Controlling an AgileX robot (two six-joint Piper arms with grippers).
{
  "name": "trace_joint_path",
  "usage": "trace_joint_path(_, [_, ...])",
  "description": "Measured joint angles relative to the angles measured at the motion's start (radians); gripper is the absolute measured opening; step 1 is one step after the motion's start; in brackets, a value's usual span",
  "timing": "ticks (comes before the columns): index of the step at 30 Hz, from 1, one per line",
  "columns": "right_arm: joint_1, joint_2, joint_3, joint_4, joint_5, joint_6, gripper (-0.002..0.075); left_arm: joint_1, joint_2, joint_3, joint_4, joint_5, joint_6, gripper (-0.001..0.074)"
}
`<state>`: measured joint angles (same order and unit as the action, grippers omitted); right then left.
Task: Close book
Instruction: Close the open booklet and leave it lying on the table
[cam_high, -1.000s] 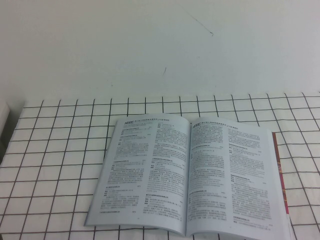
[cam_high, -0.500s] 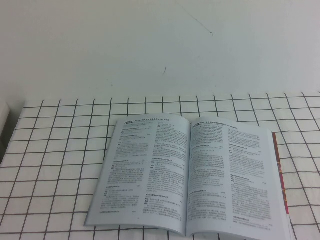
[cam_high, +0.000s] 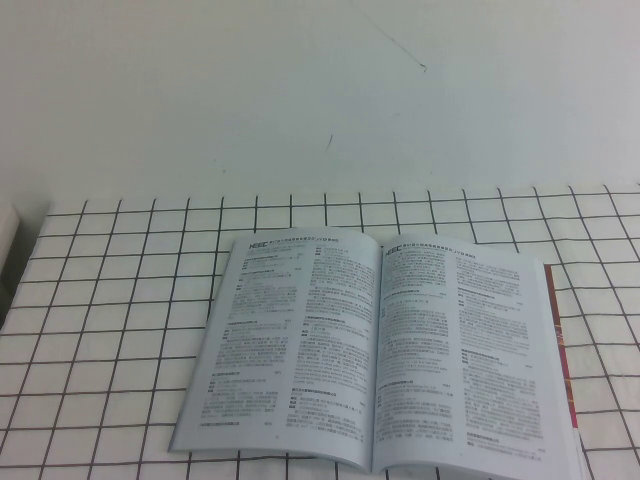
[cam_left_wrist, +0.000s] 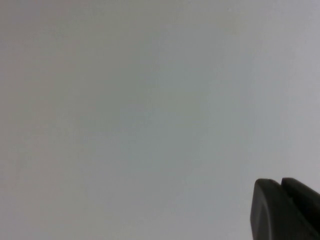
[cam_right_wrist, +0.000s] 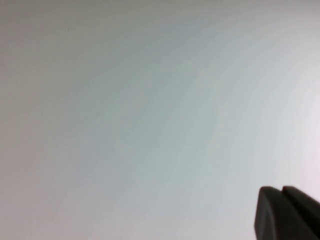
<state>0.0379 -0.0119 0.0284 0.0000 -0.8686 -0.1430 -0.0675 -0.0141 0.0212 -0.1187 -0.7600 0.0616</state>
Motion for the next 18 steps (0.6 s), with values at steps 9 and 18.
trace_joint_path(9, [0.0, 0.0, -0.156, 0.008, 0.439, 0.04, -0.0003, 0.0, 0.0, -0.104, -0.007, 0.459, 0.023, -0.0002])
trace_joint_path(18, [0.0, 0.088, -0.437, 0.022, 0.926, 0.043, -0.0003, 0.0, 0.116, -0.327, 0.049, 0.725, 0.052, -0.0002])
